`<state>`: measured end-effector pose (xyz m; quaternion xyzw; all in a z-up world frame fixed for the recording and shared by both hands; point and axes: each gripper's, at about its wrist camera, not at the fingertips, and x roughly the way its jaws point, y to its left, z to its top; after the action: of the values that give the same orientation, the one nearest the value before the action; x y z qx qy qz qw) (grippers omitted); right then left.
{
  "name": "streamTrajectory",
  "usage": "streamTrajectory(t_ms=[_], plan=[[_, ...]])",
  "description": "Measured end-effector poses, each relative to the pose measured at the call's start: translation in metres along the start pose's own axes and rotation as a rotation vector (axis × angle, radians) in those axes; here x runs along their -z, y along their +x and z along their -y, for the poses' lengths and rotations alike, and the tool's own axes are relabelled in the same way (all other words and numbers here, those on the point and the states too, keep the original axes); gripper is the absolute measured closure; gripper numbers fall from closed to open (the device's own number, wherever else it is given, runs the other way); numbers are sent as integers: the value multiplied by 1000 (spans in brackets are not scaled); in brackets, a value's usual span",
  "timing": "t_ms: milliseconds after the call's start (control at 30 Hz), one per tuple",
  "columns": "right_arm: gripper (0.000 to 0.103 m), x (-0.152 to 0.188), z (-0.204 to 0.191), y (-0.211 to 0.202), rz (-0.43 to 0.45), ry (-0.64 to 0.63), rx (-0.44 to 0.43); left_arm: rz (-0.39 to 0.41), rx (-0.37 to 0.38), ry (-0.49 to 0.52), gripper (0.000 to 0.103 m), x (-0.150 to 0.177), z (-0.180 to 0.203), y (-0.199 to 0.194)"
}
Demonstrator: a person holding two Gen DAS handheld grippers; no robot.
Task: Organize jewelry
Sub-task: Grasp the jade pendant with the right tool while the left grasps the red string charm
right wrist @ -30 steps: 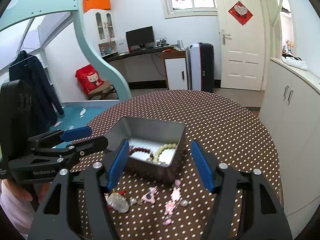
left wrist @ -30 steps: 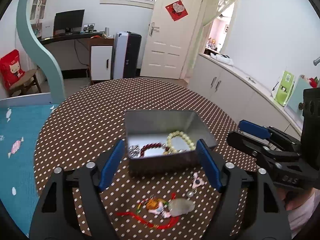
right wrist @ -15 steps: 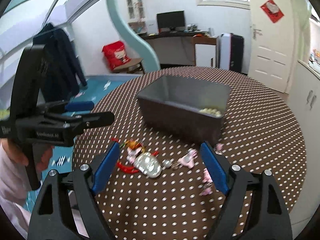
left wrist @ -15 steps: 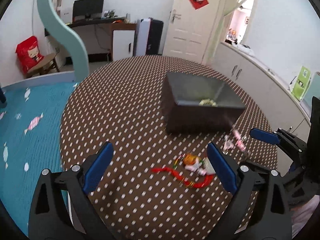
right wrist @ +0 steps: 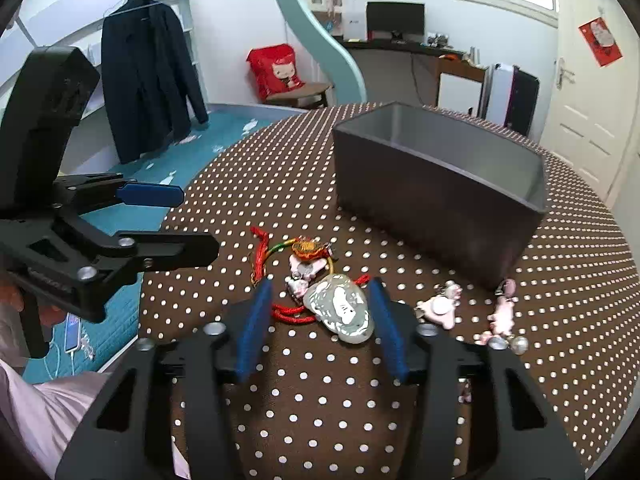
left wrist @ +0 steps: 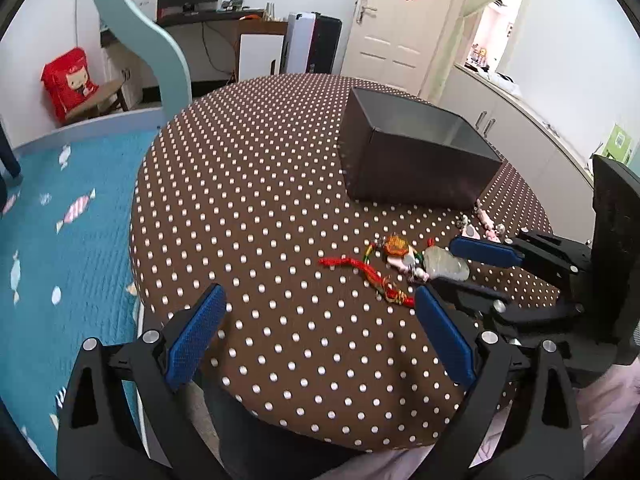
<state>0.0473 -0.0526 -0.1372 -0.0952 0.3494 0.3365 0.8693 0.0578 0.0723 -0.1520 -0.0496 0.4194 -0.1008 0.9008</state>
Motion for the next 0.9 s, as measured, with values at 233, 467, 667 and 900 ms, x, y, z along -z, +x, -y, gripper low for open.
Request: streamTrajectory(t_ms=[233, 467, 667, 900], plan=[[72, 3, 0, 5, -36, -6, 43, -14, 29, -16, 8, 0, 5, 7], [72, 5, 10, 0, -22, 72, 26, 24, 65, -43, 9, -9, 12, 11], [73, 4, 24, -16, 24, 136, 20, -31, 73, -17, 36, -14, 19, 27], [90, 4, 42, -36, 88, 212, 13, -72, -116, 155, 67, -14, 48, 42]])
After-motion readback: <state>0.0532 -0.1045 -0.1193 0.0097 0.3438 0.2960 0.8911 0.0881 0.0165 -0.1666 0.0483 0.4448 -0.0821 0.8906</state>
